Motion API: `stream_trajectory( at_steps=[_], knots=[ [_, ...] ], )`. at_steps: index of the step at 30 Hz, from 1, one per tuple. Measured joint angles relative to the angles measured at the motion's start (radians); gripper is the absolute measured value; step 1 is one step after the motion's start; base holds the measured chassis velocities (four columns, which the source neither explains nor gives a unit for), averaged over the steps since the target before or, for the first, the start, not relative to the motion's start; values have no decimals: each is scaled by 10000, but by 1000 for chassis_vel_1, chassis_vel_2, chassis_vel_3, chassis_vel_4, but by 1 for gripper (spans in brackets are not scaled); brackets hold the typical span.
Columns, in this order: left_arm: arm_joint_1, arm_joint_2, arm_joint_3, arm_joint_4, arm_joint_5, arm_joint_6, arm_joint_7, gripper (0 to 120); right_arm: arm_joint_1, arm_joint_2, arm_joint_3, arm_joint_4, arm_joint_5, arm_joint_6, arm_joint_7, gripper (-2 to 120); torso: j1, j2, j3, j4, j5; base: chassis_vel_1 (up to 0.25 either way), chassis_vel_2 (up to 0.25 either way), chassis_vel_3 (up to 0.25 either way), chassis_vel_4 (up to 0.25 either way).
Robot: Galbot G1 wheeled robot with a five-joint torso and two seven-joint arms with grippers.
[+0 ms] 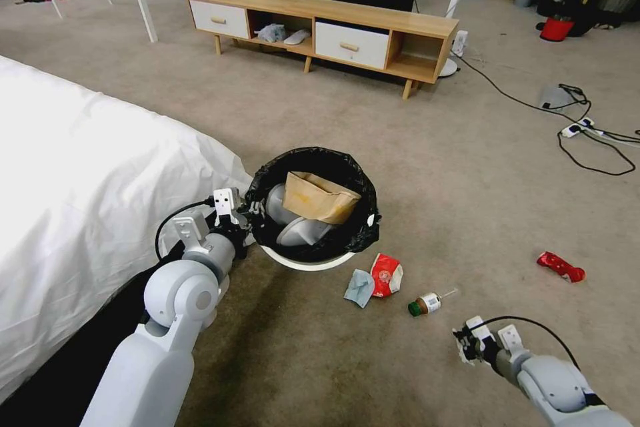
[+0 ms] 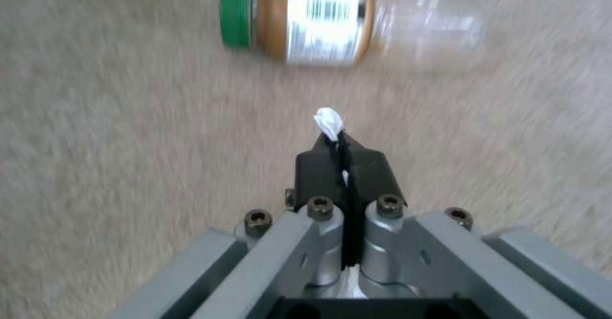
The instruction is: Pick up the trash bin and place the garbage on the floor into it.
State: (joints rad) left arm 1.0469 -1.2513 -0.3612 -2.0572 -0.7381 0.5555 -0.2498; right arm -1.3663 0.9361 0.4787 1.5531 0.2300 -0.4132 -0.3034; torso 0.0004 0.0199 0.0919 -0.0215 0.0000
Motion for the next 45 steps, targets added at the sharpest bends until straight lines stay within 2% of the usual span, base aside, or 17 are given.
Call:
stream_trajectory(
  at_steps=[13,20,29,31,32,34,37,40,41,42,45],
  knots=[
    [163,40,-19,-32,-33,-1,-42,2,117,48,711,902,186,180,21,0,0,0,0,1,0,0,0,0,0],
    [244,97,-2,-81,-201,63,-154,2,474,203,1165,1367,503,486,354,0,0,0,0,1,0,0,0,0,0],
    [452,262,-12,-168,-342,127,-223,2,949,235,1713,2252,1258,1274,714,0,0,0,0,1,-1,0,0,0,0],
    [479,254,64,-132,-346,142,-231,2,1088,256,1663,2512,1483,1981,977,0,0,0,-1,1,-1,0,0,0,0],
    [479,254,64,-132,-346,142,-231,2,1088,256,1663,2512,1483,1981,977,0,0,0,-1,1,-1,0,0,0,0],
    [522,229,174,-93,-350,177,-255,2,1138,252,1606,2771,1549,2813,896,0,0,0,-1,1,-1,0,0,0,0],
    [545,227,198,-89,-350,182,-262,2,1138,248,1599,2828,1558,3036,840,0,0,0,-1,0,-1,0,0,0,0],
    [706,235,318,-88,-356,220,-281,2,1133,235,1576,3055,1621,4183,407,0,0,0,0,1,-1,0,0,0,0],
    [778,248,418,-88,-423,290,-329,2,1125,193,1544,3272,1855,4987,-28,0,0,0,-1,1,0,0,0,0,0],
    [778,248,418,-88,-423,290,-329,2,1125,193,1544,3272,1855,4987,-28,0,0,0,-1,1,0,0,0,0,0],
    [735,360,583,-67,-683,471,-458,2,1081,-52,1433,3717,2431,5704,-791,0,0,0,0,1,0,0,0,0,0]
  ],
)
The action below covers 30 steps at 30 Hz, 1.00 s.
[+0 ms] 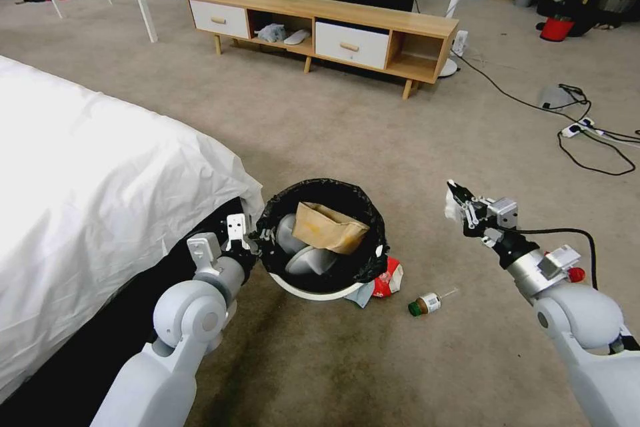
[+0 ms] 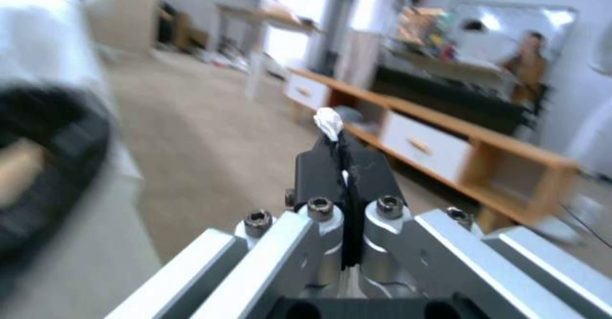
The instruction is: Pick up the trash bin and place the garbage on the floor into it.
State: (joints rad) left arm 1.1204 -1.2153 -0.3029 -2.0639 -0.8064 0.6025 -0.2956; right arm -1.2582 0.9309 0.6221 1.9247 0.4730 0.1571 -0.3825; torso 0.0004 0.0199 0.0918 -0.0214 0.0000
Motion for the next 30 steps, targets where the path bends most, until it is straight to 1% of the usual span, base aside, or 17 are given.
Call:
stream_trajectory(
  at_steps=[7,9,10,13,17,19,20,22,23,25,26,27,29,30],
  knots=[
    [-134,49,166,161,-140,66,-76,2,20,-449,-167,481,408,338,-679,0,0,0,0,1,0,0,0,0,0],
    [-249,31,339,275,-193,85,-77,2,44,-788,-301,853,751,347,-972,0,0,0,0,-2,-1,0,0,0,0],
    [-249,31,339,275,-193,85,-77,2,44,-788,-301,853,751,347,-972,0,0,0,0,-2,-1,0,0,0,0],
    [-445,0,565,478,-278,101,-92,2,83,-1248,-495,1056,1069,421,-1241,0,0,0,1,0,1,0,0,0,0],
    [-594,-22,744,599,-445,152,-153,2,93,-1469,-573,1082,1180,533,-1430,0,0,0,1,0,0,0,0,0,0],
    [-844,-30,1074,773,-606,200,-236,2,90,-1674,-668,1126,1331,644,-1629,0,0,0,1,-1,1,0,0,0,0],
    [-844,-30,1074,773,-606,200,-236,2,90,-1674,-668,1126,1331,644,-1629,0,0,0,1,-1,1,0,0,0,0],
    [-1084,-68,1350,895,-816,253,-359,2,86,-1763,-709,1160,1393,714,-1792,0,0,0,1,0,1,0,0,0,0],
    [-1084,-68,1350,895,-816,253,-359,2,86,-1763,-709,1160,1393,714,-1792,0,0,0,1,0,1,0,0,0,0],
    [-1369,-78,1676,1015,-985,278,-433,2,76,-1890,-709,1211,1436,781,-2008,0,0,0,2,-1,2,0,0,0,0],
    [-1369,-78,1676,1015,-985,278,-433,2,76,-1890,-709,1211,1436,781,-2008,0,0,0,2,-1,2,0,0,0,0],
    [-1536,-67,1841,1110,-1114,289,-474,2,75,-1959,-696,1234,1458,798,-2173,0,0,0,1,0,1,0,0,0,0],
    [-1623,-56,1916,1164,-1168,294,-488,2,78,-1983,-689,1241,1459,802,-2246,0,0,0,1,0,0,0,0,0,0],
    [-1823,-28,2077,1316,-1253,304,-496,2,87,-2025,-682,1256,1460,817,-2369,0,0,0,1,0,1,0,0,0,0]
  ],
)
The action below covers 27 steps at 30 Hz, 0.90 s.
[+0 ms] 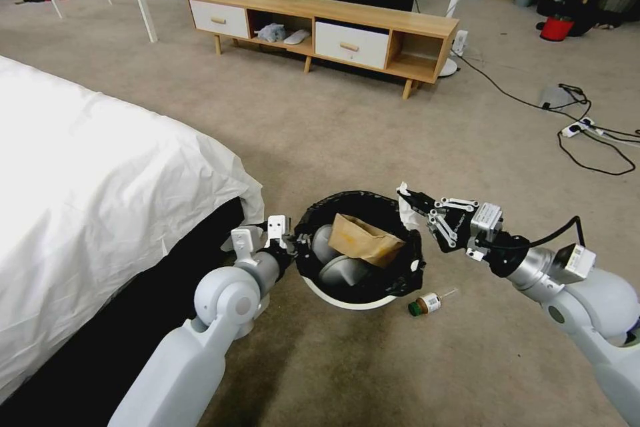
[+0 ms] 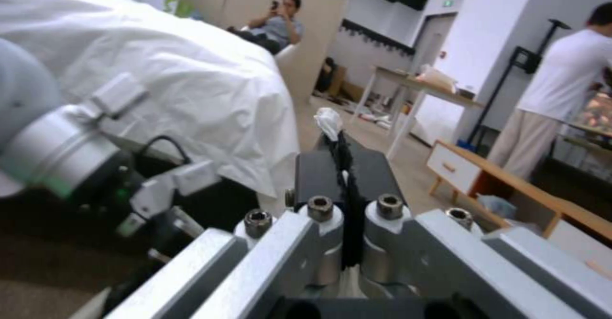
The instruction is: Pick up the trash bin and place the garbage on the floor into it.
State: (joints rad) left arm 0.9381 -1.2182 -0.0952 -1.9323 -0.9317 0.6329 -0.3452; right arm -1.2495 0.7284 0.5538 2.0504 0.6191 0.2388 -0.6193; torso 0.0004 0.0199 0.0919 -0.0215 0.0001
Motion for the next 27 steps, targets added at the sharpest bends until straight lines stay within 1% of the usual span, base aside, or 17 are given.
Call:
stream_trajectory(
  at_steps=[1,2,3,5,7,9,10,13,15,20,26,27],
  knots=[
    [-201,15,150,181,-26,3,36,2,3,-11,-4,2,0,8,-49,0,0,0,1,0,0,0,0,0,0],
    [-201,15,150,181,-26,3,36,2,3,-11,-4,2,0,8,-49,0,0,0,1,0,0,0,0,0,0],
    [-396,14,306,356,-52,6,69,2,5,-12,-7,-1,-1,8,-123,0,0,0,1,0,0,0,0,0,0],
    [-486,11,379,430,-66,8,74,2,7,-10,-6,-18,-8,4,-166,0,0,0,1,1,0,0,0,0,0],
    [-855,-68,719,725,-145,11,85,2,17,5,13,-184,-77,-6,-341,0,0,0,1,0,1,0,0,0,0],
    [-912,-94,780,775,-155,11,86,2,17,6,21,-207,-81,-6,-365,0,0,0,1,-1,1,0,0,0,0],
    [-1111,-212,985,950,-165,12,86,2,-1,19,50,-265,-88,-7,-412,0,0,0,1,-1,0,0,0,0,0],
    [-1179,-268,1047,1017,-165,12,84,2,-17,36,60,-282,-89,-7,-418,0,0,0,0,-2,0,0,0,0,0],
    [-1338,-446,1181,1106,-172,12,76,2,-128,99,93,-356,-118,-5,-419,0,0,0,0,-1,0,0,0,0,0],
    [-1373,-458,1198,1111,-174,12,74,2,-217,138,100,-421,-207,33,-341,0,0,0,0,0,0,0,0,0,0],
    [-1285,-420,1149,1095,-156,-1,86,2,-120,197,21,-565,-227,45,-258,1,0,0,0,2,0,0,0,0,0],
    [-1258,-425,1122,1092,-140,-7,95,2,-70,202,5,-620,-231,45,-240,7,0,0,0,2,0,0,0,0,0]
  ],
)
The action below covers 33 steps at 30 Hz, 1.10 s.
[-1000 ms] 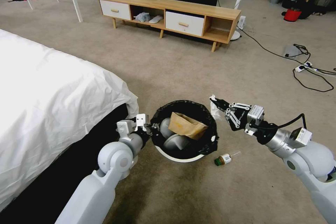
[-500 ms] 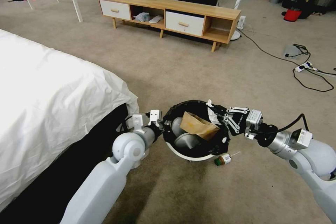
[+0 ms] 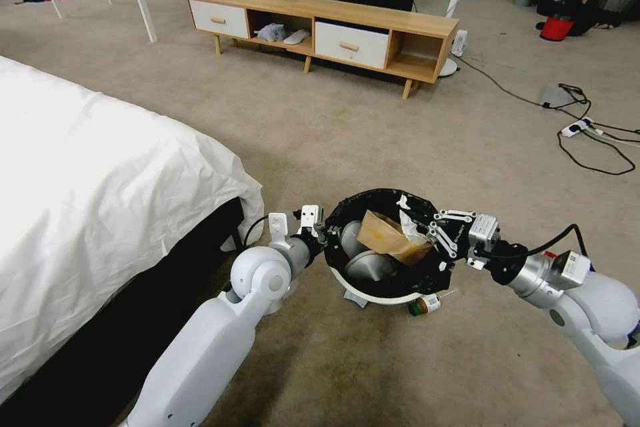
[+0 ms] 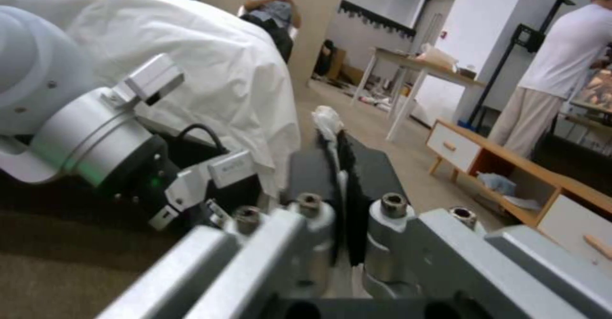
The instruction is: Pick up the trash bin and place the garbage on the floor into it.
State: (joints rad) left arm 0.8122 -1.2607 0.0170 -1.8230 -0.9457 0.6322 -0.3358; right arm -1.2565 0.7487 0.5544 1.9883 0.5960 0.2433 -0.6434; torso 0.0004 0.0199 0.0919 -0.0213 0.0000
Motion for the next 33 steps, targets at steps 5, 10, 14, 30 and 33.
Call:
stream_trajectory(
  at_steps=[5,10,14,30,33],
  knots=[
    [58,-54,-37,15,73,-15,35,2,40,7,-18,-81,2,-1,46,22,0,0,0,-1,0,0,0,0,0],
    [86,-106,-56,72,164,-46,86,2,31,-3,-28,-107,7,-4,68,39,0,0,0,-1,0,0,0,0,0],
    [101,-129,-69,73,222,-59,96,2,-5,-106,-39,-116,38,-78,71,58,0,0,0,-2,0,0,0,0,0],
    [522,-53,-372,-241,428,-115,150,2,-167,-684,-198,29,-186,-819,350,100,0,0,0,-1,0,0,0,0,0],
    [652,-16,-583,-342,439,-115,150,2,-124,-660,-69,135,-108,-739,492,100,0,0,0,-1,-1,0,0,0,0]
  ],
)
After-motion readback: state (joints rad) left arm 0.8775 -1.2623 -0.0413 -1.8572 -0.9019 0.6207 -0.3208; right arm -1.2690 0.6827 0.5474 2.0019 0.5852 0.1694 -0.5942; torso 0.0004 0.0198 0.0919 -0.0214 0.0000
